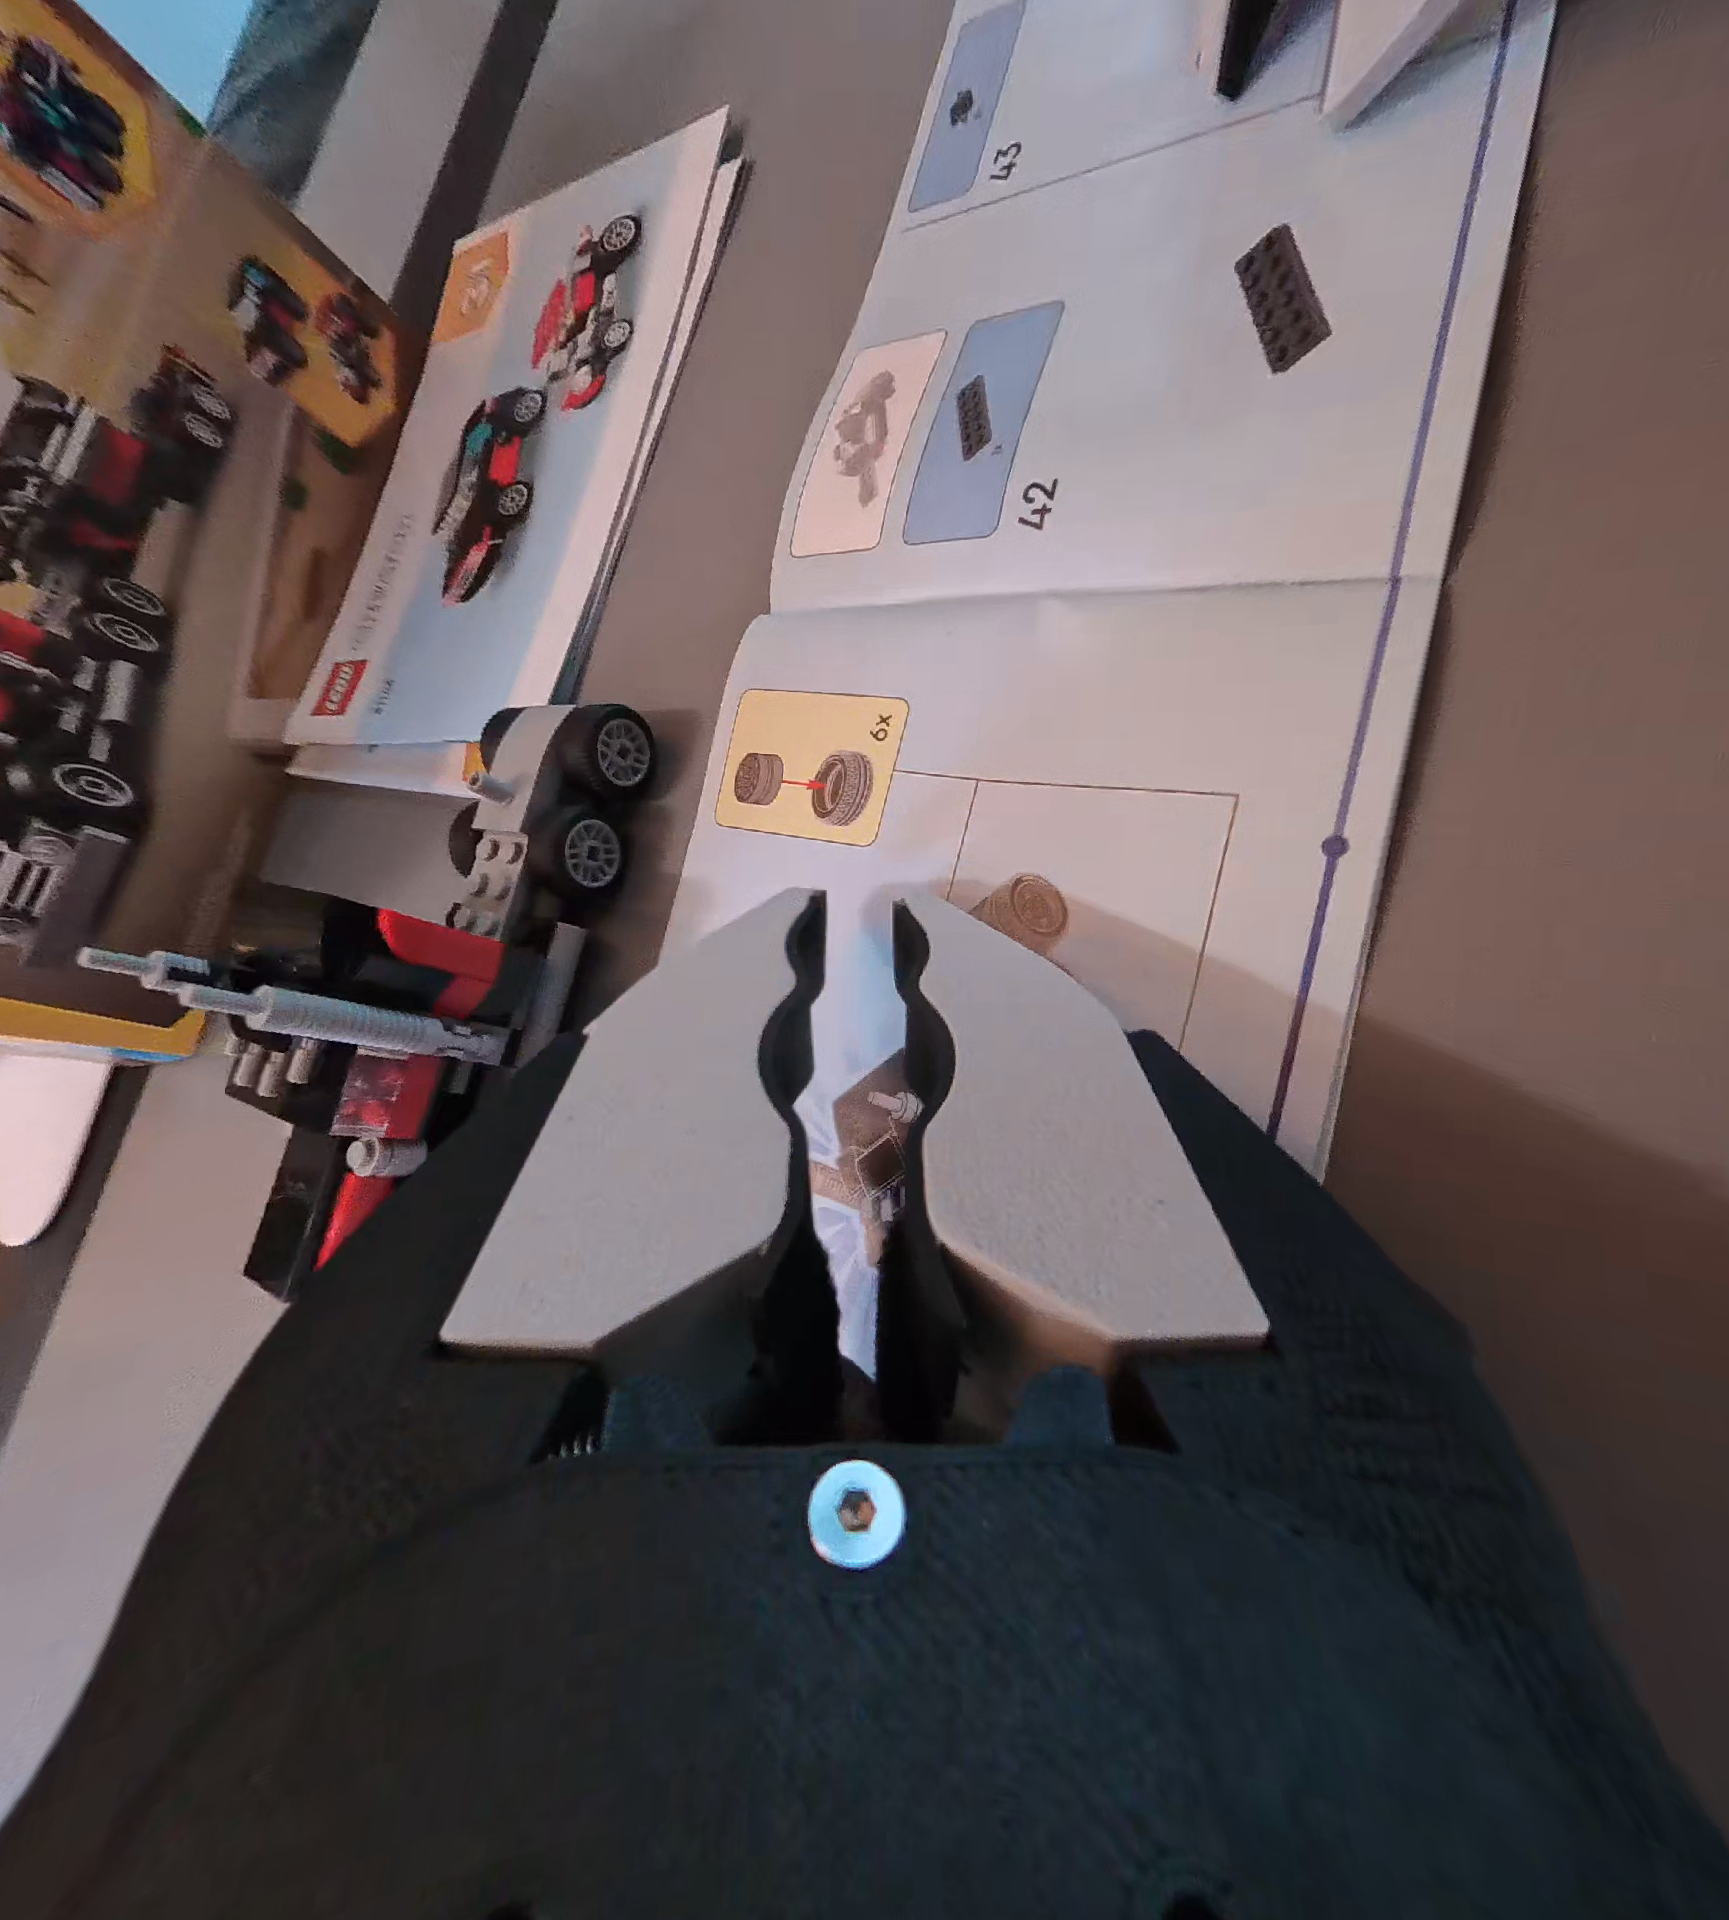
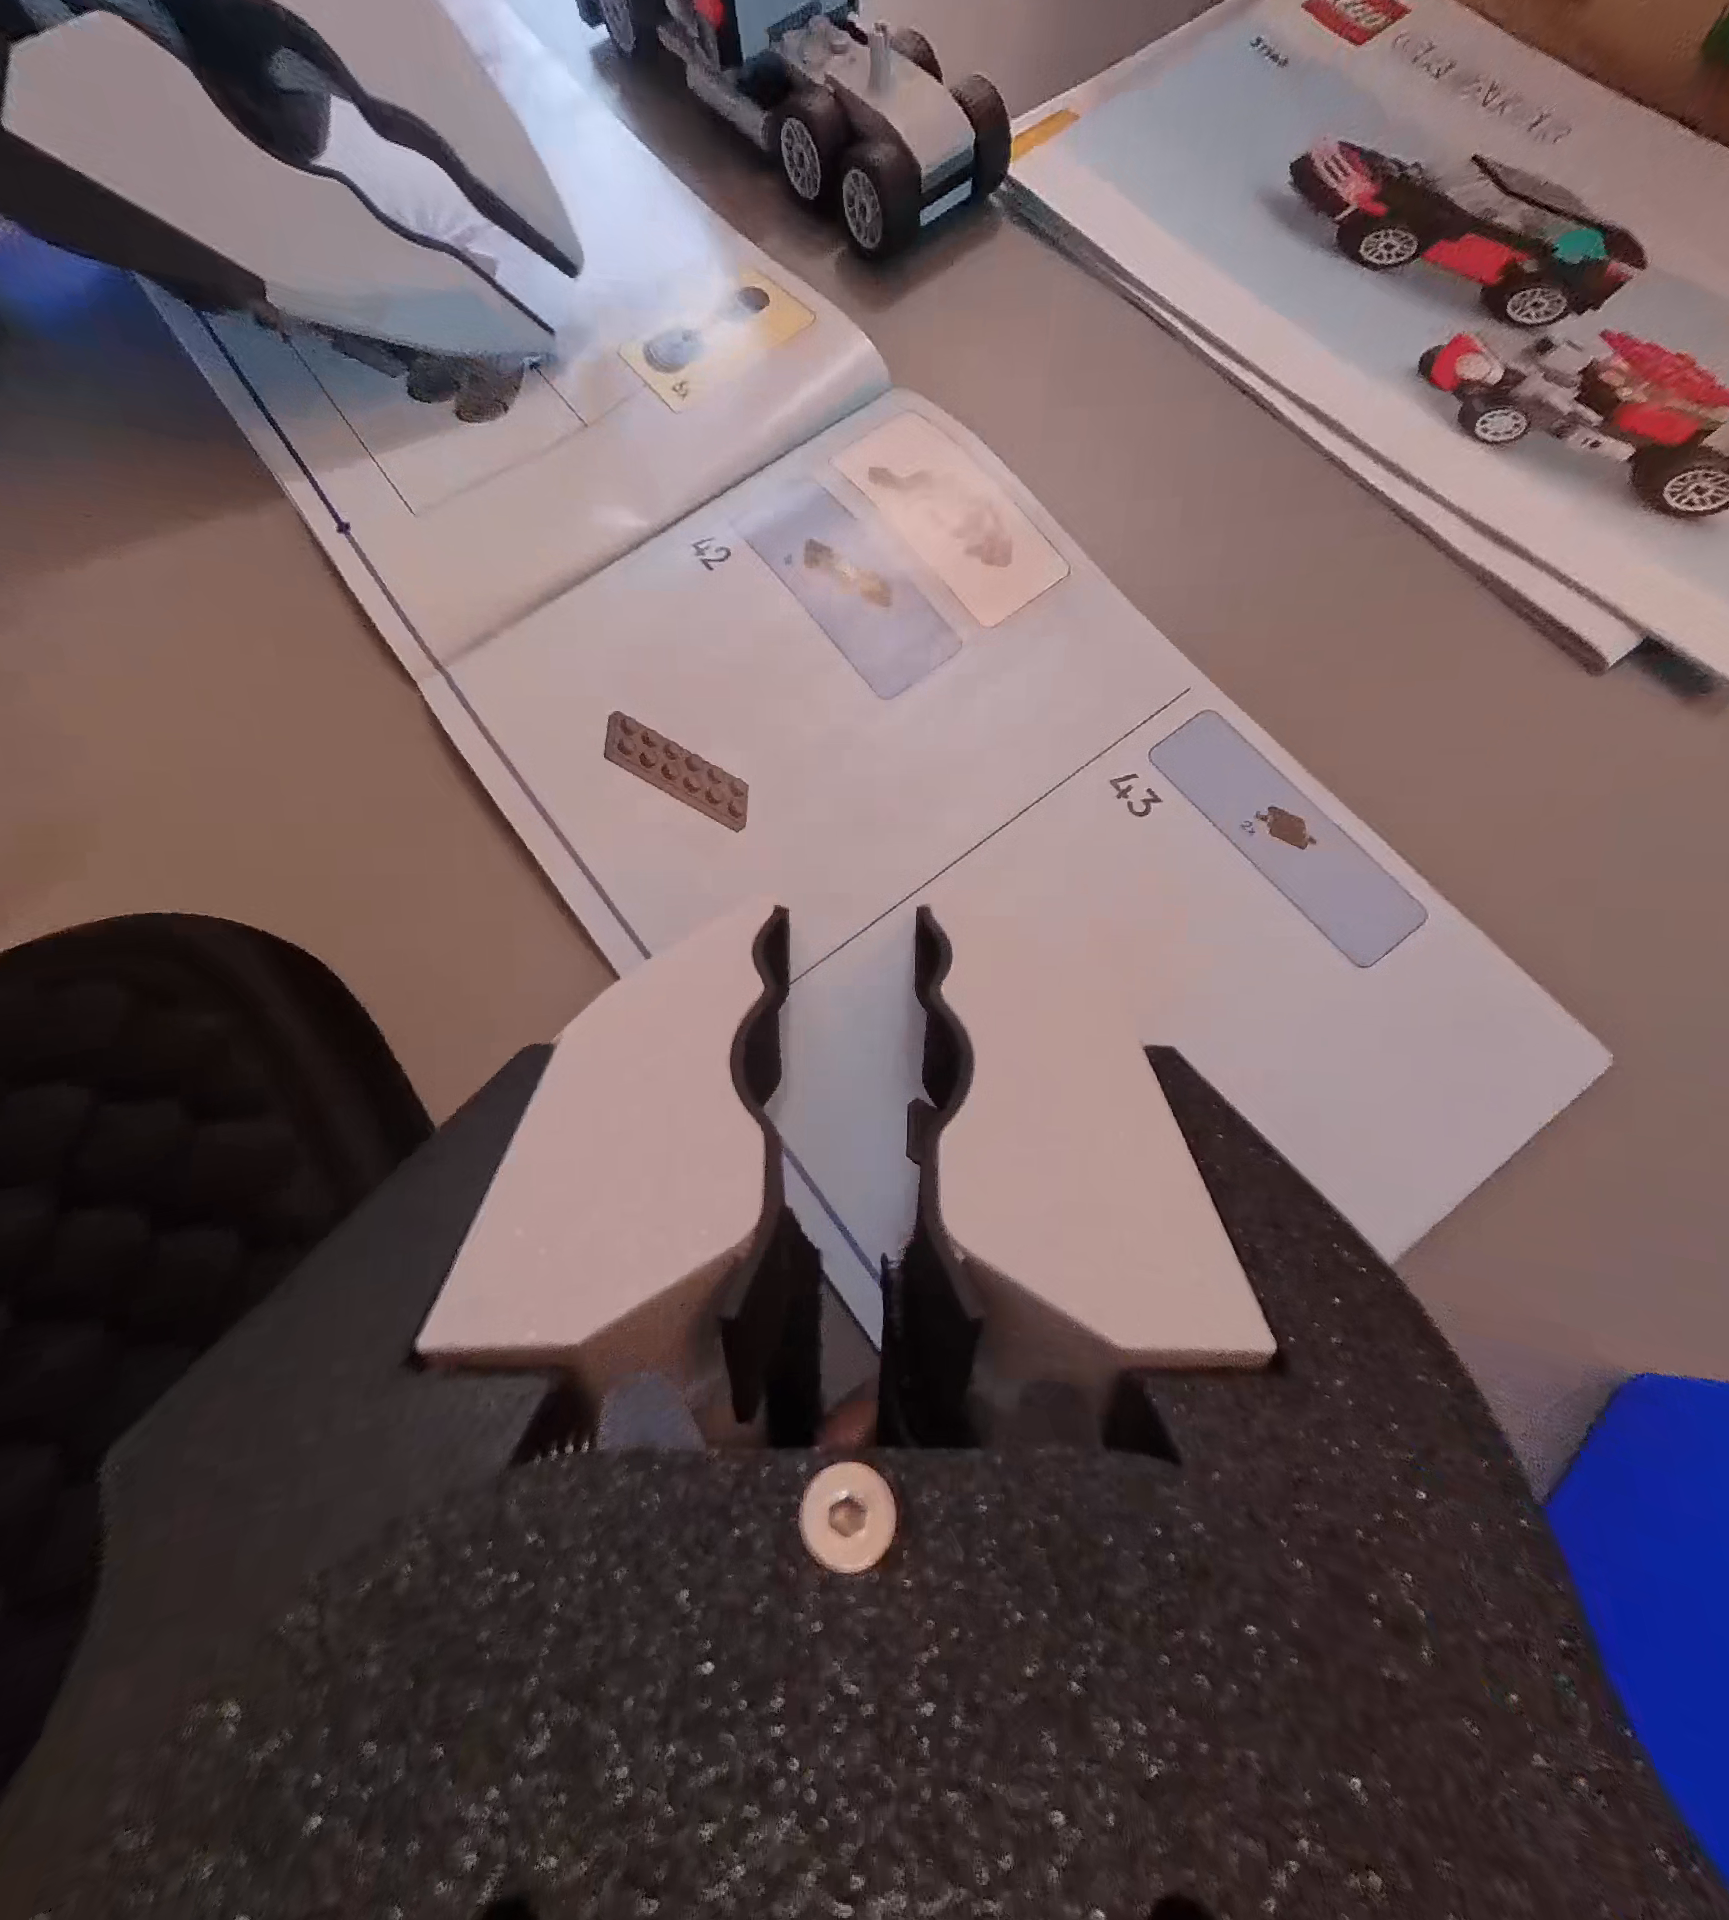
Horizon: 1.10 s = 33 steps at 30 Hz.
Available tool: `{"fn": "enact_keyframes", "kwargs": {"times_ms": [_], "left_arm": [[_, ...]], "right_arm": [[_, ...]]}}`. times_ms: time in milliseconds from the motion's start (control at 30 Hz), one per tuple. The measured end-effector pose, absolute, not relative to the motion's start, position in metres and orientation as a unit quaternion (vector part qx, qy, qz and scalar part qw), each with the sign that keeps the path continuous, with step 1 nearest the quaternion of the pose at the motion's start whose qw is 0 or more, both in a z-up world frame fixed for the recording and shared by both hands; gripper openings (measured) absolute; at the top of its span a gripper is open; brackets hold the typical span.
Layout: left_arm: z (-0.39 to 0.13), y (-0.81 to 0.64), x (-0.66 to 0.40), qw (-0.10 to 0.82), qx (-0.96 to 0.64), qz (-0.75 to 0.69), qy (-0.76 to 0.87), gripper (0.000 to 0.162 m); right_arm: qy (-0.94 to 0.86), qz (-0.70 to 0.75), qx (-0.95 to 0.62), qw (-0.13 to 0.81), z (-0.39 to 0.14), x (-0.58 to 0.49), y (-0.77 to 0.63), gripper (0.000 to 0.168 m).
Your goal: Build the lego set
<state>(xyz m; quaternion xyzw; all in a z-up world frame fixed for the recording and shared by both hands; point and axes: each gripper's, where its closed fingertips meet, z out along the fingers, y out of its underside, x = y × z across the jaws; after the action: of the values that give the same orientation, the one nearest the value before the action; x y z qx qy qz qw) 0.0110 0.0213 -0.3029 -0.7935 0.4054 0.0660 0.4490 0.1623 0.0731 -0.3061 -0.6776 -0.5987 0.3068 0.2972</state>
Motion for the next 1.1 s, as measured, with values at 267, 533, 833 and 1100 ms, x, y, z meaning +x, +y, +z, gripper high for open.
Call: {"fn": "enact_keyframes", "kwargs": {"times_ms": [267,533,833,1100], "left_arm": [[-0.286,0.01,0.004,0.442,-0.818,0.04,0.366,0.028],[-0.138,-0.119,-0.061,0.518,-0.833,0.055,0.186,0.036],[-0.223,-0.316,-0.267,0.208,-0.966,0.091,-0.124,0.044],[-0.3,-0.309,-0.239,0.148,-0.986,0.0,-0.079,0.044]], "right_arm": [[-0.625,0.289,-0.656,0.309,-0.307,0.16,0.061,0.027],[-0.626,0.298,-0.654,0.301,-0.307,0.163,0.052,0.032],[-0.613,0.319,-0.664,0.286,-0.306,0.163,0.054,0.03],[-0.622,0.298,-0.658,0.302,-0.307,0.163,0.054,0.029]]}}
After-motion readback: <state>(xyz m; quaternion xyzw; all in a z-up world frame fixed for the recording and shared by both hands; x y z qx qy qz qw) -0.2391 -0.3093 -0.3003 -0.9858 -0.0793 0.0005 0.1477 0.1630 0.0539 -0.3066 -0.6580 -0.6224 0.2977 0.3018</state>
